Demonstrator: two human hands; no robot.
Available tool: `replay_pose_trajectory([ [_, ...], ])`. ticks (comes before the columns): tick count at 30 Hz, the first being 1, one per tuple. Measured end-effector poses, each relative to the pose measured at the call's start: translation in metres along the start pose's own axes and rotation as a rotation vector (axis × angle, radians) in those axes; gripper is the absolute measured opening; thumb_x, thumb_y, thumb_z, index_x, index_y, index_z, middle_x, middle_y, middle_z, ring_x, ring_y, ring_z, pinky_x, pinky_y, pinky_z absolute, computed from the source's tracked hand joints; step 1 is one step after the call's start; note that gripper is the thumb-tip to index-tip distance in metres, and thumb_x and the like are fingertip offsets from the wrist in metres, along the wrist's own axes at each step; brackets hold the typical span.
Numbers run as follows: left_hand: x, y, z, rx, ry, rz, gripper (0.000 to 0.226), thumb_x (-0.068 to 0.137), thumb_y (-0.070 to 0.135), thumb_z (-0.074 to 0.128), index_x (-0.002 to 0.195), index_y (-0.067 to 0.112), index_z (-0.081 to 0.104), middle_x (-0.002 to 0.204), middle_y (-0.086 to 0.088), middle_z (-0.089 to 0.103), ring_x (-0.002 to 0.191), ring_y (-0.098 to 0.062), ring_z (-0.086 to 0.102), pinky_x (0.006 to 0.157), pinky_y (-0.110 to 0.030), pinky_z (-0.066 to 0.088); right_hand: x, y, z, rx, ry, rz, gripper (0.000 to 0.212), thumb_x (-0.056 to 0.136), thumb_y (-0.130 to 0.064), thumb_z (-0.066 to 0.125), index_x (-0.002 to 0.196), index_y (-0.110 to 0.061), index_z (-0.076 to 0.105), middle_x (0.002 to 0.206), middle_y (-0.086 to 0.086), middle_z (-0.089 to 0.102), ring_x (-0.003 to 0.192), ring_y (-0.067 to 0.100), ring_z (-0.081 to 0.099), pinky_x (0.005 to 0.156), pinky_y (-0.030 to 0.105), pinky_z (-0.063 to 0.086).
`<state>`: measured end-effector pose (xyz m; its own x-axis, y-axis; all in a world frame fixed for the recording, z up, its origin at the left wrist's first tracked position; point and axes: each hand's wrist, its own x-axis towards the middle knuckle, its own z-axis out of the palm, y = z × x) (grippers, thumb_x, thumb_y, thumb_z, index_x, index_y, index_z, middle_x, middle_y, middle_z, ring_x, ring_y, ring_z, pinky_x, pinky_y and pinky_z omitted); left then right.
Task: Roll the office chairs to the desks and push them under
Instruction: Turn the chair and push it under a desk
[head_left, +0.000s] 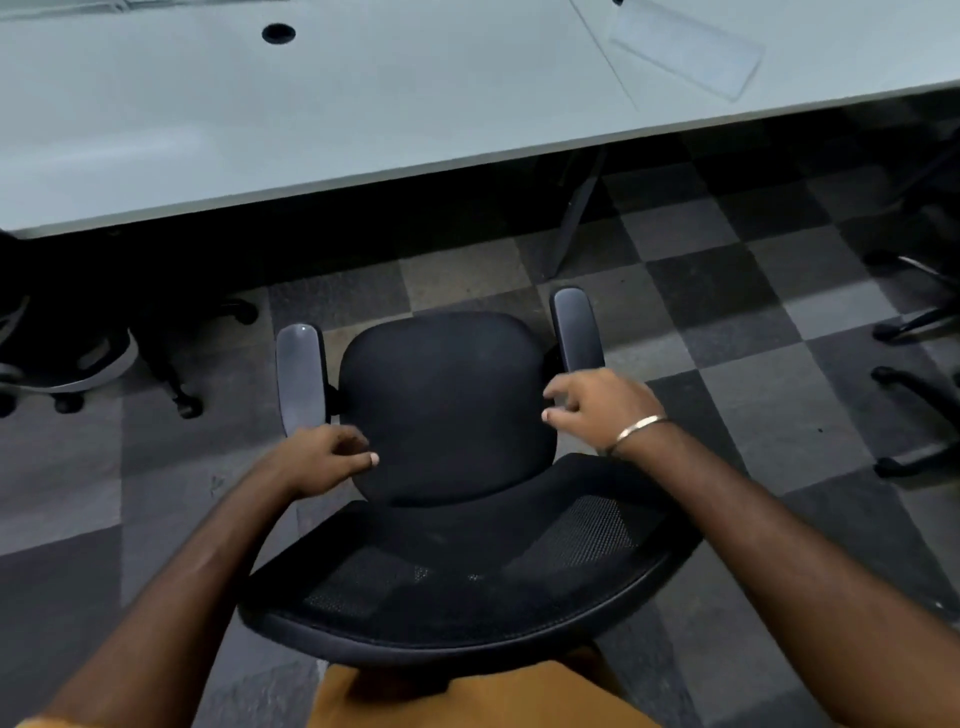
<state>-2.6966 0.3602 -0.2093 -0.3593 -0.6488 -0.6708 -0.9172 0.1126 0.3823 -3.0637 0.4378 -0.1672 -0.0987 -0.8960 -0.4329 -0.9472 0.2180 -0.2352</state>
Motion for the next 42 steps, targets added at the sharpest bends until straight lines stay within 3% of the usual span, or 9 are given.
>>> replay_pose_trajectory([
  [2, 0.011, 0.005, 0.0, -0.047, 0.024, -0.03, 0.035, 0.097, 0.052, 0.065, 0.122, 0.028, 0.067, 0.113, 0.009, 0.068, 0.11, -0.014, 0.064, 0.09, -0.03, 0.047, 0.033, 0.022, 0.007, -0.082, -0.036, 0.017, 0.045, 0.093, -0.051, 0.061, 0.137, -0.038, 0.058, 0.116, -0.004, 0.066, 0.112, 0.025, 0.063, 0.085, 0.04, 0.053],
  [7, 0.045, 0.023, 0.01, -0.126, 0.051, -0.067, 0.04, 0.096, 0.052, 0.067, 0.126, 0.026, 0.068, 0.117, 0.008, 0.07, 0.11, -0.014, 0.065, 0.091, -0.029, 0.047, 0.122, 0.087, 0.037, -0.226, -0.128, 0.107, 0.084, 0.091, -0.054, 0.067, 0.161, -0.035, 0.024, 0.146, 0.01, 0.045, 0.131, 0.035, 0.048, 0.102, 0.05, 0.049],
  [10, 0.063, 0.03, 0.029, -0.142, 0.116, -0.126, 0.043, 0.092, 0.062, 0.064, 0.124, 0.033, 0.068, 0.116, 0.013, 0.072, 0.106, -0.01, 0.068, 0.096, -0.037, 0.055, 0.175, 0.118, 0.068, -0.037, -0.162, 0.287, 0.123, 0.082, -0.064, 0.075, 0.164, -0.028, -0.01, 0.156, 0.02, 0.034, 0.137, 0.044, 0.043, 0.107, 0.054, 0.044],
  [13, 0.073, 0.038, 0.047, -0.193, 0.22, -0.146, 0.034, 0.094, 0.055, 0.068, 0.119, 0.033, 0.071, 0.11, 0.016, 0.074, 0.101, -0.007, 0.069, 0.091, -0.034, 0.055, 0.21, 0.13, 0.097, 0.267, -0.116, 0.465, 0.142, 0.077, -0.06, 0.083, 0.16, -0.018, -0.024, 0.16, 0.027, 0.028, 0.139, 0.047, 0.042, 0.113, 0.057, 0.04],
  [19, 0.083, 0.043, 0.077, -0.216, 0.237, -0.179, 0.02, 0.095, 0.048, 0.07, 0.114, 0.043, 0.067, 0.099, 0.021, 0.071, 0.094, -0.006, 0.069, 0.081, -0.03, 0.053, 0.234, 0.133, 0.115, 0.297, -0.026, 0.454, 0.132, 0.08, -0.036, 0.086, 0.161, -0.009, -0.015, 0.158, 0.026, 0.025, 0.138, 0.046, 0.04, 0.111, 0.051, 0.042],
  [26, 0.076, 0.037, 0.09, -0.228, 0.226, -0.251, 0.024, 0.095, 0.046, 0.07, 0.117, 0.035, 0.072, 0.103, 0.019, 0.073, 0.095, -0.004, 0.068, 0.086, -0.038, 0.059, 0.241, 0.131, 0.107, 0.327, -0.018, 0.437, 0.127, 0.084, -0.043, 0.082, 0.163, -0.015, -0.013, 0.155, 0.025, 0.03, 0.129, 0.047, 0.05, 0.104, 0.05, 0.045],
  [34, 0.072, 0.016, 0.103, -0.351, 0.232, -0.431, 0.021, 0.097, 0.037, 0.071, 0.113, 0.024, 0.075, 0.103, 0.007, 0.074, 0.1, -0.015, 0.068, 0.088, -0.032, 0.05, 0.227, 0.135, 0.111, 0.393, -0.017, 0.468, 0.13, 0.084, -0.05, 0.081, 0.162, -0.023, -0.019, 0.154, 0.03, 0.034, 0.133, 0.047, 0.049, 0.109, 0.052, 0.041],
  [38, 0.074, -0.004, 0.096, -0.428, 0.274, -0.535, 0.033, 0.094, 0.038, 0.076, 0.12, 0.017, 0.075, 0.116, -0.002, 0.076, 0.117, -0.025, 0.067, 0.1, -0.035, 0.048, 0.22, 0.128, 0.097, 0.399, -0.166, 0.503, 0.133, 0.085, -0.041, 0.083, 0.16, -0.025, -0.026, 0.163, 0.037, 0.015, 0.149, 0.05, 0.026, 0.122, 0.054, 0.027],
  [42, 0.094, -0.027, 0.08, -0.374, 0.456, -0.626, 0.068, 0.086, 0.042, 0.081, 0.142, 0.012, 0.055, 0.141, -0.015, 0.059, 0.131, -0.037, 0.054, 0.107, -0.046, 0.045, 0.196, 0.093, 0.085, 0.304, -0.18, 0.333, 0.113, 0.091, -0.04, 0.076, 0.164, -0.018, -0.008, 0.168, 0.028, -0.014, 0.158, 0.041, -0.002, 0.127, 0.054, 0.014],
])
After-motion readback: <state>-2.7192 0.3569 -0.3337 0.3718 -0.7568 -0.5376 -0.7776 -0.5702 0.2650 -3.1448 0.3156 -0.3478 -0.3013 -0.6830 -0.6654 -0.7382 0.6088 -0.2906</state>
